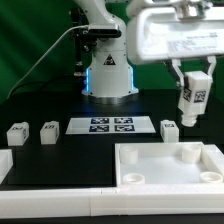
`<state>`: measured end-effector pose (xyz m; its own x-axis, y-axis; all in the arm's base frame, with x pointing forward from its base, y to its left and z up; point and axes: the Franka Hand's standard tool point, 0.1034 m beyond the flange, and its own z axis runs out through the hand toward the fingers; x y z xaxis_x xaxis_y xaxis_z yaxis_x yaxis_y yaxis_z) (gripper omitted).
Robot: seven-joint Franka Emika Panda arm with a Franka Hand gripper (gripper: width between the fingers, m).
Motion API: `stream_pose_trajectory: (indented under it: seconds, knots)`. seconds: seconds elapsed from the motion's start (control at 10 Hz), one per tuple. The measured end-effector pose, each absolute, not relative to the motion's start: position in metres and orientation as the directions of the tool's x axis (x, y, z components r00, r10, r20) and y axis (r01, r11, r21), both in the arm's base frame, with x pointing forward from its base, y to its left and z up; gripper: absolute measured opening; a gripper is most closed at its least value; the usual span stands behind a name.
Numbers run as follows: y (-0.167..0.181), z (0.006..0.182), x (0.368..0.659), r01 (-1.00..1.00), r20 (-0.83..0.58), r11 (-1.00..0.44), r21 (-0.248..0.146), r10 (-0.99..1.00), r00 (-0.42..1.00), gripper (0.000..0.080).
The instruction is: Assemble one leg
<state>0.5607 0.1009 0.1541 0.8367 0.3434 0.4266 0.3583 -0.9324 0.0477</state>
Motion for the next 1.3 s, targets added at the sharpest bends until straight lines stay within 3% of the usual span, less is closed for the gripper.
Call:
stream_pose_trajectory:
  seconds: [0.1, 0.2, 0.5, 0.6, 0.7, 0.8, 1.3]
  knots:
    - [0.090, 0.162, 0.568, 0.348, 0.546, -0.932, 0.098, 0.343, 0.764, 0.0295]
    - [0.089, 0.154, 0.562, 0.345, 0.553, -0.934, 0.099, 0.339, 0.761, 0.0295]
    - [0.090, 0.154, 0.563, 0.346, 0.548, -0.933, 0.098, 0.341, 0.764, 0.0295]
    - [0.090, 0.152, 0.562, 0.346, 0.537, -0.934, 0.092, 0.340, 0.772, 0.0295]
    - [0.091, 0.148, 0.572, 0.350, 0.452, -0.935, 0.057, 0.337, 0.826, 0.0295]
    - [0.094, 0.154, 0.595, 0.345, 0.435, -0.938, 0.040, 0.327, 0.839, 0.0295]
    - [0.116, 0.120, 0.611, 0.351, 0.442, -0.936, 0.015, 0.321, 0.838, 0.0295]
